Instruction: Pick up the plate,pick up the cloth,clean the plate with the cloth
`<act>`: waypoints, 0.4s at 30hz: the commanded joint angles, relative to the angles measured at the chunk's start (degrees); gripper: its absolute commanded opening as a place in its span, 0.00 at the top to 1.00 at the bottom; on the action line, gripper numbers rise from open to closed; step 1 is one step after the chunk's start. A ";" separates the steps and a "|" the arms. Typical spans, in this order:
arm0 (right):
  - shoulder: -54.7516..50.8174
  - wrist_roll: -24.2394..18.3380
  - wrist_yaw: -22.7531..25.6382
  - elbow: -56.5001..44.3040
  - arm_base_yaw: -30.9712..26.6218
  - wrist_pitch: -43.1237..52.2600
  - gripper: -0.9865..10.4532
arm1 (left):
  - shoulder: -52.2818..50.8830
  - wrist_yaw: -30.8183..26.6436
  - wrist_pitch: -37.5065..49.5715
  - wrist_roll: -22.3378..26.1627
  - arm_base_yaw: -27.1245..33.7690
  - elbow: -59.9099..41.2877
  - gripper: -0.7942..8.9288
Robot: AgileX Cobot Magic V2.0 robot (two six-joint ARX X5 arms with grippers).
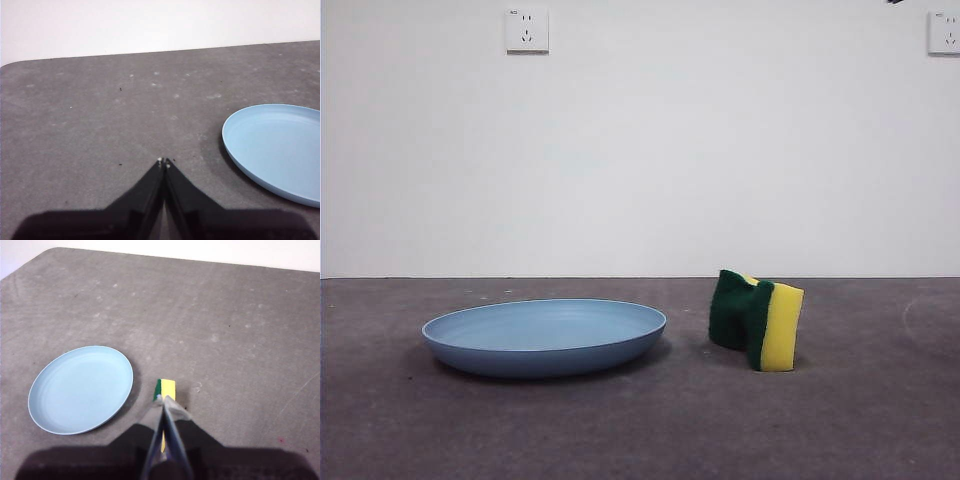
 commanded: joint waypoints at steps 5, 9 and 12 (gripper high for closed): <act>-2.64 -2.82 1.73 -0.44 -0.42 -0.11 0.91 | -0.07 -0.04 0.11 0.77 0.20 -0.79 0.92; -5.49 -8.44 1.66 -0.63 -2.86 0.33 0.91 | -0.07 -0.07 0.11 0.77 0.20 -0.79 0.92; -8.94 -10.08 1.20 -2.51 -7.93 2.08 0.91 | -0.07 -0.04 0.11 0.77 0.20 -0.79 0.92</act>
